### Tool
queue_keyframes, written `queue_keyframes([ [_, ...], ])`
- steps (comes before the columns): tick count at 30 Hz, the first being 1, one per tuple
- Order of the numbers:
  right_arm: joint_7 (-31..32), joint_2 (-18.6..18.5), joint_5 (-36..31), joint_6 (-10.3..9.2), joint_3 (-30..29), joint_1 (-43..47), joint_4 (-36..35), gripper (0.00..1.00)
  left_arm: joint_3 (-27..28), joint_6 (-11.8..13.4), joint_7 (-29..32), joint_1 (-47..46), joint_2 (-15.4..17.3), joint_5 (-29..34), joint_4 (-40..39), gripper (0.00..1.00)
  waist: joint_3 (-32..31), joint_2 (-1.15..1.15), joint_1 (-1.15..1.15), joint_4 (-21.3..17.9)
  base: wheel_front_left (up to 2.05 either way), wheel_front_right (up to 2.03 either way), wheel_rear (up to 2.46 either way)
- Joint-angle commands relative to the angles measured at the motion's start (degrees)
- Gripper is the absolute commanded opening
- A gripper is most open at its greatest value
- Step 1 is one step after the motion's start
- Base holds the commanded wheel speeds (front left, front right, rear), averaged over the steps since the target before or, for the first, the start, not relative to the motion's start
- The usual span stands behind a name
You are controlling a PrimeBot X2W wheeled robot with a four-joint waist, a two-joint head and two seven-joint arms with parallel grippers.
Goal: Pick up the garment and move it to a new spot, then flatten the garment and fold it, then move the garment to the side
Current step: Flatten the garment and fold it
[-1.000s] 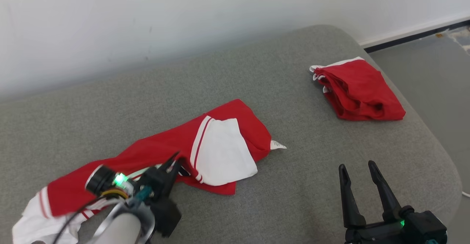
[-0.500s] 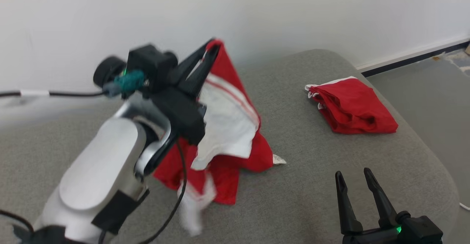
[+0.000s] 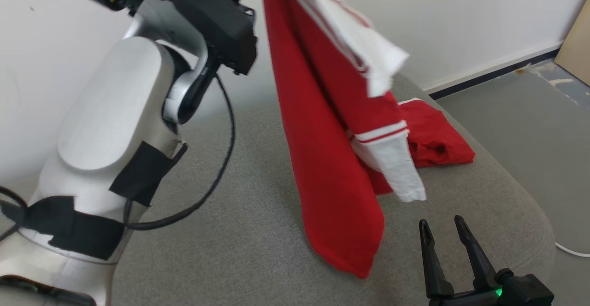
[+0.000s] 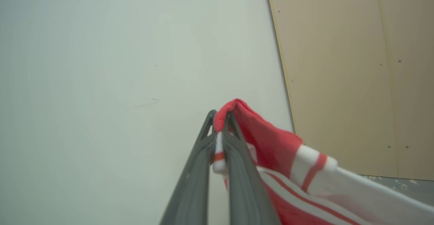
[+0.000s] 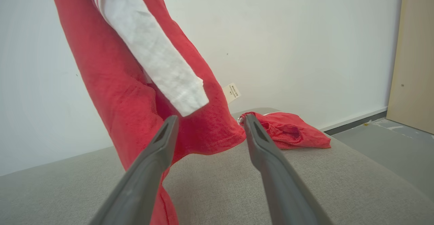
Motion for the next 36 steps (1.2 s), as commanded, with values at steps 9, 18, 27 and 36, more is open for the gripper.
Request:
queue_keyframes([
  [9, -0.06, 0.04, 0.75, -0.15, -1.56, 1.76, -0.8, 1.0, 4.81, 2.13, 0.59, 15.81, 6.36, -6.35, 8.58, 0.0, 0.58, 0.0, 0.0, 0.86, 0.0, 0.0, 0.0],
  [18, -0.06, 0.06, -0.02, -0.15, -1.9, 1.63, -0.96, 1.0, 12.03, 6.54, -4.13, 34.11, 14.02, -11.66, 10.74, 0.0, 2.41, 0.0, 0.0, 4.68, 0.0, 0.0, 0.0],
  [27, -0.05, 0.06, -0.96, -0.15, -1.56, 0.65, -0.41, 1.0, 16.28, 10.64, -10.75, 42.16, 19.83, -10.93, 9.99, 0.0, 4.98, 0.0, 0.0, 8.44, 0.0, 0.0, 0.0],
  [36, -0.06, -0.31, -1.78, -0.15, -1.01, -0.81, 0.14, 1.0, 19.02, 14.61, -17.05, 42.84, 21.95, -8.21, 10.6, 1.0, 6.33, 0.0, 0.0, 10.27, 0.0, 0.0, 0.0],
])
